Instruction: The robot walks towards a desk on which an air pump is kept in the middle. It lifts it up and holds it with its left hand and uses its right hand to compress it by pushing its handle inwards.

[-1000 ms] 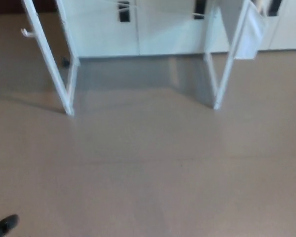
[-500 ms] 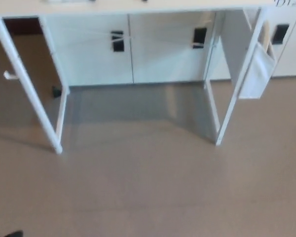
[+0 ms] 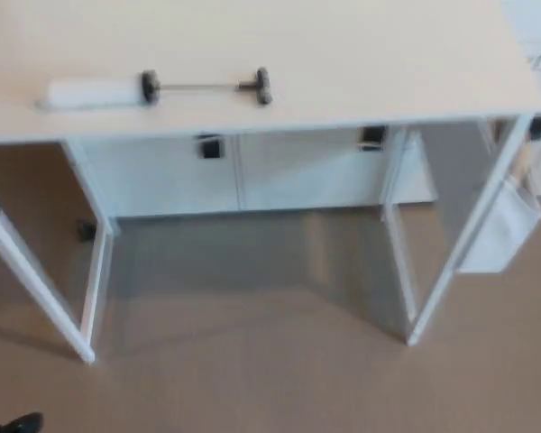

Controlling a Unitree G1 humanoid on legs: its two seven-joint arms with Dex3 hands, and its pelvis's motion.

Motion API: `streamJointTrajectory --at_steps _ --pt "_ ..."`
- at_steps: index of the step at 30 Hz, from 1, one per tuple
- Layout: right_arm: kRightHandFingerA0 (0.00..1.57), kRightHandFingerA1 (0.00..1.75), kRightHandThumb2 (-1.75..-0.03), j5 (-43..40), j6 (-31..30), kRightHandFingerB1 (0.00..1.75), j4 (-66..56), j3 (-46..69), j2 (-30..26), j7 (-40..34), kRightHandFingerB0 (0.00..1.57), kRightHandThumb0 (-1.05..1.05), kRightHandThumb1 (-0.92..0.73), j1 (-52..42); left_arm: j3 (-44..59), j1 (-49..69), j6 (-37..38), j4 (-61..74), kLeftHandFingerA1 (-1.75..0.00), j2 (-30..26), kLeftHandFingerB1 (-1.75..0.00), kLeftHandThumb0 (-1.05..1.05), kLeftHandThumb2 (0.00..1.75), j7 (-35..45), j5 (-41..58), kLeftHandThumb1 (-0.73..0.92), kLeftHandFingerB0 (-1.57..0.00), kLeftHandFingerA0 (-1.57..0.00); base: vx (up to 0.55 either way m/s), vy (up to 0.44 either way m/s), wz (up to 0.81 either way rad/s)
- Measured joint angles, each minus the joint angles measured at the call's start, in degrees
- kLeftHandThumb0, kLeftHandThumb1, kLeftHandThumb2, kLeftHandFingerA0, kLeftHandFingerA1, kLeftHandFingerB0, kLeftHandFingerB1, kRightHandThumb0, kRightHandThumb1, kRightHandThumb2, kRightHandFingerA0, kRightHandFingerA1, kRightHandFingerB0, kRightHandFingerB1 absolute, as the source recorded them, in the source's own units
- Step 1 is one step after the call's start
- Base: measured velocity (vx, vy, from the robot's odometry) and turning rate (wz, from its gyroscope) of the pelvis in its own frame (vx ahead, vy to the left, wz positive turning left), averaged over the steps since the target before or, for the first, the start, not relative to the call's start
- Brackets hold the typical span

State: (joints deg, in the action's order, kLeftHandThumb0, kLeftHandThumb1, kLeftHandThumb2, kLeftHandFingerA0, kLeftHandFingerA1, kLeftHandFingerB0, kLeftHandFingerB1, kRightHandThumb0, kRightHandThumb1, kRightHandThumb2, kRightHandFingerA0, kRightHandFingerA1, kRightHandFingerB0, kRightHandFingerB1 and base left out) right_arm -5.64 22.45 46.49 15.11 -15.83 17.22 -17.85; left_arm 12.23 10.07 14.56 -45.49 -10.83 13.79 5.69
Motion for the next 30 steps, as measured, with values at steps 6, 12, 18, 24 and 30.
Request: streamJointTrajectory --at_steps 6,12,18,24,30 --pt "0.23 0.46 -0.80 0.0 0.5 0.41 -0.1 0.0 -0.3 -0.1 0.17 -0.64 -0.63 0.3 -0.1 0.2 0.0 0.2 -0.40 0.0 -0.35 -0.32 0.60 0.1 0.0 0.67 -0.33 -0.41 0.48 -0.101 -0.02" --pt "0.28 0.40 -0.61 0.0 0.6 0.33 -0.6 0.0 -0.3 -0.2 0.18 -0.60 -0.73 -0.4 -0.2 0.1 0.0 -0.4 -0.41 0.0 -0.35 -0.31 0.60 0.1 0.0 0.67 -0.33 -0.42 0.31 0.024 -0.22" --pt "0.29 0.41 -0.61 0.0 0.9 0.33 -0.3 -0.2 -0.1 -0.1 0.19 -0.58 -0.73 0.2 -0.2 -0.5 -0.1 0.1 -0.39 -0.6 -0.34 -0.32 0.60 0.0 0.0 0.67 -0.33 -0.41 0.39 0.134 -0.13" --pt "0.30 0.41 -0.61 0.0 0.9 0.33 -0.5 -0.2 -0.1 -0.1 0.19 -0.59 -0.73 -0.5 -0.5 0.1 -0.2 0.1 -0.40 -0.6 -0.34 -0.32 0.60 0.0 -0.1 0.67 -0.33 -0.43 0.30 0.076 0.07" --pt "0.29 0.40 -0.61 0.1 1.1 0.33 0.5 -0.4 0.2 -0.1 0.19 -0.60 -0.72 -0.4 -0.8 0.5 -0.2 0.2 -0.39 -0.7 -0.33 -0.35 0.60 -0.1 -0.1 0.67 -0.31 -0.43 0.02 -0.144 -0.26"
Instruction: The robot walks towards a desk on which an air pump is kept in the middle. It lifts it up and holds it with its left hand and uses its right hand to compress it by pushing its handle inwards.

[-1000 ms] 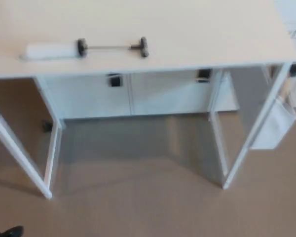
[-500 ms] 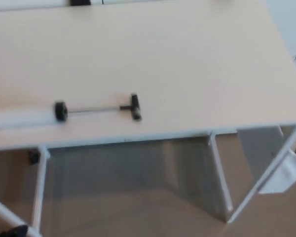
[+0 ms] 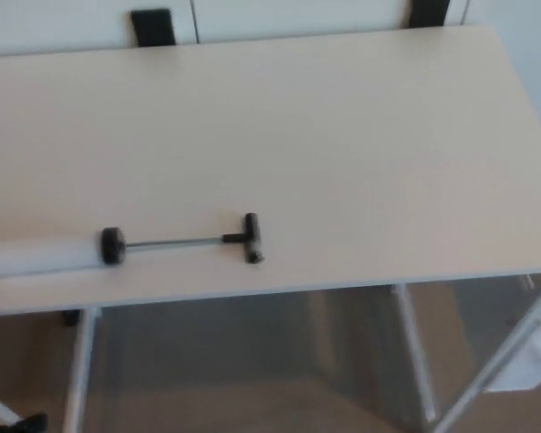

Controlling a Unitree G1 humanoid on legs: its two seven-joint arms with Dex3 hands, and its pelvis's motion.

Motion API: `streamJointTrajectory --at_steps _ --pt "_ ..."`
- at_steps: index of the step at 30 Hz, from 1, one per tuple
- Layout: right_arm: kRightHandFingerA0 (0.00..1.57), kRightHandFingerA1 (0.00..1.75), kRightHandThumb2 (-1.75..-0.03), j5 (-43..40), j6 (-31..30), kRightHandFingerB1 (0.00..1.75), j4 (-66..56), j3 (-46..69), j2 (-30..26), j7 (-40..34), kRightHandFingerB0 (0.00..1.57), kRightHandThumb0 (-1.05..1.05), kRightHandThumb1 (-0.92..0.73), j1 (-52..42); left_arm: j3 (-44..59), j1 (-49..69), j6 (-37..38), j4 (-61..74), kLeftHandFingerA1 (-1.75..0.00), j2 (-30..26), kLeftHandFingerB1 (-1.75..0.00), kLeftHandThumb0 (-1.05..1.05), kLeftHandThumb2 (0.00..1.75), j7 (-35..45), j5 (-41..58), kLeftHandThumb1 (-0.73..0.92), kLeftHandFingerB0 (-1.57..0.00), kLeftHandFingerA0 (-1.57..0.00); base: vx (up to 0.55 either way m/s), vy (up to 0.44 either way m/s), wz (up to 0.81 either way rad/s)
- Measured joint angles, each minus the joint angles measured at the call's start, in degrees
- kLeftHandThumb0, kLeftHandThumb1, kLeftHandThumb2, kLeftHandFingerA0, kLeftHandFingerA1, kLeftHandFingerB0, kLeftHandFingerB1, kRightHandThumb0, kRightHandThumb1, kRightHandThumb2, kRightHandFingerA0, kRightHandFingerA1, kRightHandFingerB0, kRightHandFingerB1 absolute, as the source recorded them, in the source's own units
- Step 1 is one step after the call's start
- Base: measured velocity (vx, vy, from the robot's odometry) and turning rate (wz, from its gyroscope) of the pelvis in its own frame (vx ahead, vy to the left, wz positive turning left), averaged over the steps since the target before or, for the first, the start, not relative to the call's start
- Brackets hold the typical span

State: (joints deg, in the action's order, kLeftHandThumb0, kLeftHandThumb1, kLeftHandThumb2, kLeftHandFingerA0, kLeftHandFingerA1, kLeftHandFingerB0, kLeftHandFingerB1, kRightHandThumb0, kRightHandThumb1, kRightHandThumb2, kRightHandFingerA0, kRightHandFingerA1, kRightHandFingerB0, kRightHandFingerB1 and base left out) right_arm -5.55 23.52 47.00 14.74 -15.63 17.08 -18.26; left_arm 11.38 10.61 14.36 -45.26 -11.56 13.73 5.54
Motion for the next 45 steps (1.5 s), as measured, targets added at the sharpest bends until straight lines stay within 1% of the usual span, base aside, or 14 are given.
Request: streamJointTrajectory --at_steps 3,8,13,16,20,35,38,40,45 --pt "0.28 0.39 -0.61 -0.1 0.2 0.32 -0.2 0.3 -0.6 -0.1 0.18 -0.59 -0.73 -0.5 -0.9 0.5 0.0 0.2 -0.40 0.2 -0.34 -0.35 0.61 0.2 -0.3 0.69 -0.32 -0.44 -0.02 -0.303 0.01" --pt "0.30 0.41 -0.61 -0.1 0.1 0.33 -0.3 0.3 -0.5 -0.1 0.19 -0.59 -0.73 -0.8 -1.8 0.9 0.0 1.2 -0.39 -0.1 -0.34 -0.36 0.62 0.3 -0.7 0.69 -0.31 -0.42 0.00 0.000 0.00" --pt "0.31 0.40 -0.61 -0.1 0.1 0.33 -0.8 0.2 -0.5 -0.2 0.20 -0.60 -0.72 -1.1 -2.5 1.1 0.0 1.6 -0.40 -0.5 -0.34 -0.36 0.61 0.4 -1.0 0.68 -0.32 -0.45 0.01 0.104 -0.04" --pt "0.29 0.41 -0.61 -0.1 -0.1 0.33 -1.1 0.0 -0.2 -0.4 0.19 -0.62 -0.72 -1.1 -3.0 1.2 0.0 1.8 -0.40 -1.4 -0.34 -0.37 0.61 0.4 -1.1 0.68 -0.31 -0.43 0.06 0.277 0.06" --pt "0.29 0.40 -0.61 -0.1 -0.1 0.32 0.4 -0.1 -0.1 -0.4 0.19 -0.59 -0.72 -0.3 -3.3 1.3 0.0 1.8 -0.39 -2.1 -0.33 -0.38 0.61 0.4 -1.2 0.68 -0.30 -0.42 0.03 0.212 -0.01" --pt "0.30 0.40 -0.61 0.0 -0.1 0.33 0.2 -0.2 -0.1 -0.5 0.20 -0.59 -0.72 -0.2 -4.3 0.6 0.0 1.5 -0.39 -2.1 -0.33 -0.37 0.62 0.5 -1.2 0.70 -0.29 -0.40 0.00 -0.017 0.00" --pt "0.31 0.40 -0.61 -0.1 -0.1 0.32 -0.1 -0.2 -0.1 -0.6 0.20 -0.58 -0.72 -0.4 -4.6 0.5 0.0 1.4 -0.39 -2.2 -0.33 -0.37 0.62 0.5 -1.3 0.71 -0.29 -0.42 0.00 0.000 0.00" --pt "0.30 0.40 -0.61 -0.1 -0.1 0.33 -0.4 -0.3 -0.1 -0.6 0.20 -0.61 -0.72 -0.6 -4.8 0.5 0.0 1.4 -0.40 -2.3 -0.33 -0.37 0.61 0.5 -1.5 0.69 -0.29 -0.42 0.00 0.000 0.00" --pt "0.30 0.40 -0.61 -0.1 -0.2 0.33 -0.6 -0.3 -0.1 -0.7 0.20 -0.59 -0.72 -0.7 -5.5 0.7 0.0 1.8 -0.40 -2.4 -0.33 -0.36 0.61 0.4 -2.2 0.70 -0.31 -0.44 0.00 0.000 0.00"
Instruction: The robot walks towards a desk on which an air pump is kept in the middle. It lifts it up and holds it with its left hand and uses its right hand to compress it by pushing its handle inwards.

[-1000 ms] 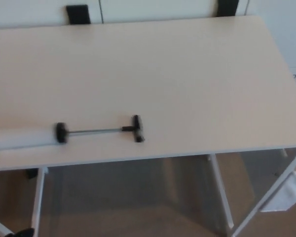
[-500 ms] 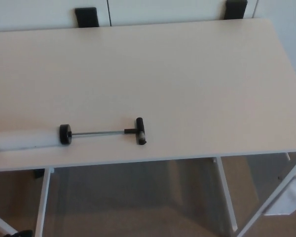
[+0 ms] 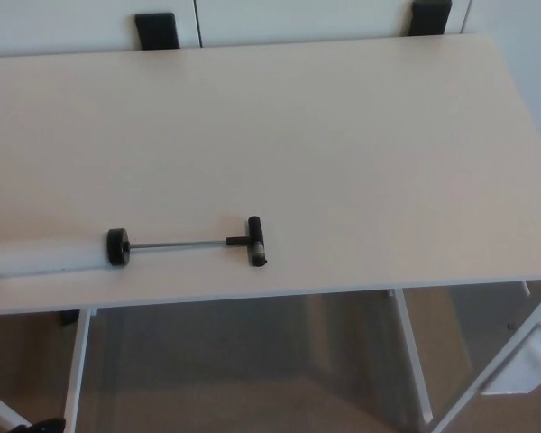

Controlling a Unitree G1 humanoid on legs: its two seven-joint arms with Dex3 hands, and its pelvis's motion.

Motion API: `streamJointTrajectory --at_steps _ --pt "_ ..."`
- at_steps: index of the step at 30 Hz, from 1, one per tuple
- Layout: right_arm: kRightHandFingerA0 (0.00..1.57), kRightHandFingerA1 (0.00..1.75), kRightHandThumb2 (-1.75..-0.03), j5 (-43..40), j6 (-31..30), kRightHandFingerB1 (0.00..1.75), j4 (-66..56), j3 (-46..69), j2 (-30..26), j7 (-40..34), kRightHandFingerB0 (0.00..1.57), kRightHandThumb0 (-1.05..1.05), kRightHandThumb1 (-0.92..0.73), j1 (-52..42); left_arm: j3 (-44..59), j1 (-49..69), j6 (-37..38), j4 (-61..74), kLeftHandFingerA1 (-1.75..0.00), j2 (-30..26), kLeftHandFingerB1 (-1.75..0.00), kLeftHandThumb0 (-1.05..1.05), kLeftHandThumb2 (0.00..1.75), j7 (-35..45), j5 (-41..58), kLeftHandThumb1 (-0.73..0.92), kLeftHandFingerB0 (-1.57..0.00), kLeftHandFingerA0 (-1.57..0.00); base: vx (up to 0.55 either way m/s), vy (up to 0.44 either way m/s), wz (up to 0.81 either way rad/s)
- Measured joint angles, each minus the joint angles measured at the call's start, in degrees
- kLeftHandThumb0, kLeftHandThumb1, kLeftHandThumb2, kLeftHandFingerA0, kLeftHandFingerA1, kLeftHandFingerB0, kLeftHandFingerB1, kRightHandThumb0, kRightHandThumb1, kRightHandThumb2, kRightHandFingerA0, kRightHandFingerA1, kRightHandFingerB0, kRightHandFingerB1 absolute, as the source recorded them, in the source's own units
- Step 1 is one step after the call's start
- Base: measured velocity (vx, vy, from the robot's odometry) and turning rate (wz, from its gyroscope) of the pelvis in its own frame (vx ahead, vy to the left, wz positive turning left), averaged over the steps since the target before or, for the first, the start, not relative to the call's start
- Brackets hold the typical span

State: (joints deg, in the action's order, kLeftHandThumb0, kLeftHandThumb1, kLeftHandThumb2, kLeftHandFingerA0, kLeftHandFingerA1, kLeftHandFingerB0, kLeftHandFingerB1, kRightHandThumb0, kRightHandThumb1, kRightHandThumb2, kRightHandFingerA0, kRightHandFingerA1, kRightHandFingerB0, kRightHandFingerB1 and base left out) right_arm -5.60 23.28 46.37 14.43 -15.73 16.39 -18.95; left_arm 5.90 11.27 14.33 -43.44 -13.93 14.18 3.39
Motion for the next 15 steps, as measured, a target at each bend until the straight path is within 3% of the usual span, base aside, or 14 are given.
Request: streamJointTrajectory --at_steps 15 --pt "0.32 0.41 -0.61 0.4 -0.1 0.33 0.0 -0.4 -0.1 -0.5 0.21 -0.58 -0.73 1.3 -0.1 -1.2 0.0 -0.2 -0.39 0.1 -0.33 -0.37 0.61 0.0 -0.2 0.70 -0.31 -0.42 0.00 0.000 0.00"
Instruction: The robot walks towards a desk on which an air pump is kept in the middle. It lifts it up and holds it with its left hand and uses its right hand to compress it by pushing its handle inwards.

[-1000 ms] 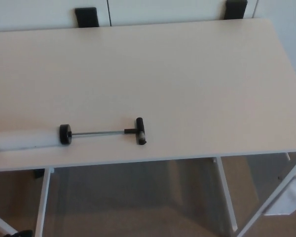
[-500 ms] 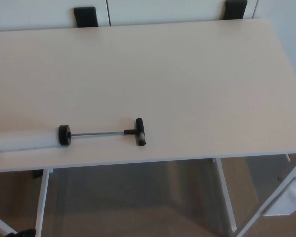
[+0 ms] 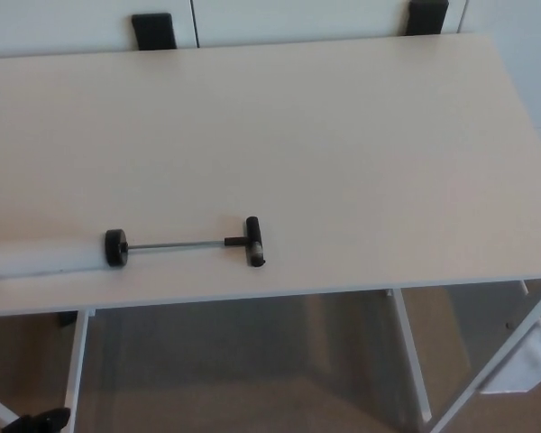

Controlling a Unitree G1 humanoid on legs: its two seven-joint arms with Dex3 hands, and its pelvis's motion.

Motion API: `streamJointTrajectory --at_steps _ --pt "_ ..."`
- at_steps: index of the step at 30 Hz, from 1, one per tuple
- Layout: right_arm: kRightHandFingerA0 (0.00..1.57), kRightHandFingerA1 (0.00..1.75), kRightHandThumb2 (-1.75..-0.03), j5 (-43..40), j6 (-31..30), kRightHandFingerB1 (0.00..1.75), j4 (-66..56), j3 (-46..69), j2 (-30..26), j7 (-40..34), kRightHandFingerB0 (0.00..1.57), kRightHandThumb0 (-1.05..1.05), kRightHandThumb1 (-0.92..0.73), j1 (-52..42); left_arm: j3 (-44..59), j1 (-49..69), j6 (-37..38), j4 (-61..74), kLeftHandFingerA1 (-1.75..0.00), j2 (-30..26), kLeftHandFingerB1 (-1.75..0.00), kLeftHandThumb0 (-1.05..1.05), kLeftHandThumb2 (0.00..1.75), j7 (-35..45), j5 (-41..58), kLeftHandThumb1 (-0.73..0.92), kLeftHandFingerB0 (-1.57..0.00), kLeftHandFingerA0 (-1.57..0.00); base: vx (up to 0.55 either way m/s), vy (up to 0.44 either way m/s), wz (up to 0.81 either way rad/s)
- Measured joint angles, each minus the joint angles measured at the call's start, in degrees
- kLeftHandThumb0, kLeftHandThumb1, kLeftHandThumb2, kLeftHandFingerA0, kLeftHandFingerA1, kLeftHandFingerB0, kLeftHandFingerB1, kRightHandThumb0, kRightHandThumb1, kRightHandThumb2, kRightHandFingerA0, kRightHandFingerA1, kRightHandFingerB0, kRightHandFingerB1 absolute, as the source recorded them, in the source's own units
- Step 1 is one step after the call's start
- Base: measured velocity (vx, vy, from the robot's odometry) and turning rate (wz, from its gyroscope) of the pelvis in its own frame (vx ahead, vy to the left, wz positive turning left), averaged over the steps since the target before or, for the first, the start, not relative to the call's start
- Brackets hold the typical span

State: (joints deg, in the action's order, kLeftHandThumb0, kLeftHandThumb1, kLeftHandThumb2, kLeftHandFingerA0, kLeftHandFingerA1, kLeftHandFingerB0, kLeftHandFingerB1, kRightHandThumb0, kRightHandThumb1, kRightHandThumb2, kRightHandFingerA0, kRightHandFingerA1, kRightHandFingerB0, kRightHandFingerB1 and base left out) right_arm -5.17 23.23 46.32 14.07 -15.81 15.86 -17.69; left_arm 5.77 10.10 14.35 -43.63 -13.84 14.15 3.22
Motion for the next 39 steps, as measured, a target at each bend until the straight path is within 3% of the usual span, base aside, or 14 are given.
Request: streamJointTrajectory --at_steps 32,39 --pt "0.31 0.41 -0.61 0.8 0.1 0.33 0.7 -0.7 -1.0 -0.2 0.21 -0.58 -0.72 -0.1 -0.6 2.6 0.3 1.2 -0.40 -0.2 -0.33 -0.38 0.62 0.0 -0.7 0.71 -0.31 -0.43 0.00 0.000 0.01" --pt "0.32 0.41 -0.61 0.8 0.2 0.34 0.6 -1.0 -1.1 -0.4 0.22 -0.57 -0.72 -0.4 -1.1 2.7 0.5 1.2 -0.39 0.0 -0.33 -0.38 0.61 0.0 -1.0 0.70 -0.32 -0.44 -0.04 0.198 -0.15"
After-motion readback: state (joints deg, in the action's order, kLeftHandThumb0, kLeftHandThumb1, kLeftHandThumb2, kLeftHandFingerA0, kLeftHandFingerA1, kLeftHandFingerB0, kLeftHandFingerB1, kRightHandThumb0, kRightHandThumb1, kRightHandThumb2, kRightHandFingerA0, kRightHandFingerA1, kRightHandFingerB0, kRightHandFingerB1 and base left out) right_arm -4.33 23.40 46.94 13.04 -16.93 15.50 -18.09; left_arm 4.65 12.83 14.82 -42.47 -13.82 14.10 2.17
